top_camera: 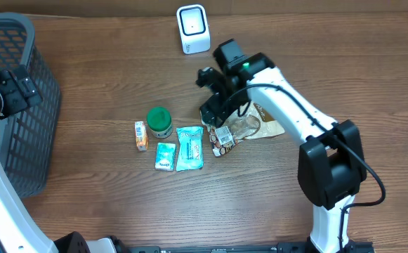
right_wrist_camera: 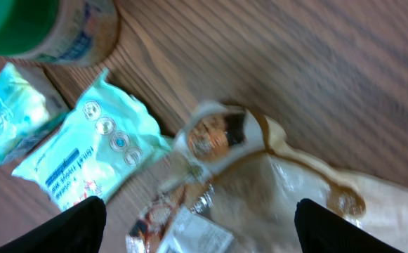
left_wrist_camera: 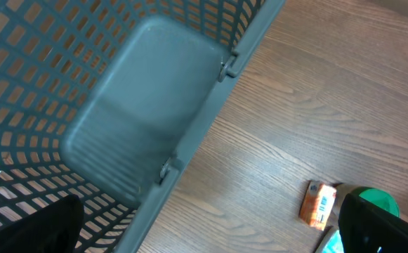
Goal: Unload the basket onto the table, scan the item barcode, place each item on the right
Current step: 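Raise the right gripper and lower it onto the snack bag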
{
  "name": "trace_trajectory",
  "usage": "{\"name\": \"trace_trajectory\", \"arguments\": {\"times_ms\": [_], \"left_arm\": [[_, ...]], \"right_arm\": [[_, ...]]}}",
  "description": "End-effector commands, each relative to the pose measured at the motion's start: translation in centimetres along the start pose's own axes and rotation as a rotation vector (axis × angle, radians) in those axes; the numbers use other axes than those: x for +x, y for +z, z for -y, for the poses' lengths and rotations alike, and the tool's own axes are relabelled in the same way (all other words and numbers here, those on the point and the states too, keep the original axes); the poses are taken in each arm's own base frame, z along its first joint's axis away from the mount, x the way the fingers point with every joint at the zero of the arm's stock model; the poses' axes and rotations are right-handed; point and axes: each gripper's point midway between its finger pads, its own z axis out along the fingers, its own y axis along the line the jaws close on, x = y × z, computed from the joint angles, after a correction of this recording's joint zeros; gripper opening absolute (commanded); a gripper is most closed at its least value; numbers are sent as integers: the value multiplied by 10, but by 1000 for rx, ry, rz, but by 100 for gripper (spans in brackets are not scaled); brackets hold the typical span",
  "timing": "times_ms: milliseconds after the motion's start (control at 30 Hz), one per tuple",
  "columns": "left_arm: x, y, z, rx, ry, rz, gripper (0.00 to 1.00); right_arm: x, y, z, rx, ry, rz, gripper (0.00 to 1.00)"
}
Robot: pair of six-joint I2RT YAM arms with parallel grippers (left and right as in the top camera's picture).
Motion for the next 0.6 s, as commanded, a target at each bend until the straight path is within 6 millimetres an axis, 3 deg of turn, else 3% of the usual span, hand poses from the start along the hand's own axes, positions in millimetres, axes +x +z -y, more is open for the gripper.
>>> {"name": "trace_trajectory", "arguments": {"times_ms": [0,100,300,567], "left_arm": [[-3,-3,-2,-10,19,14,100],[-3,-3,-2,-10,19,14,100],[-3,-3,-2,-10,18,14,99],[-3,-3,-2,-10,19,14,99]], "right_arm": [[6,15,1,80,-39,-47,94],[0,21,11,205,9,-30,100],[-7,22,38,419,115,22,100],[1,30,52,451,155,32,100]]}}
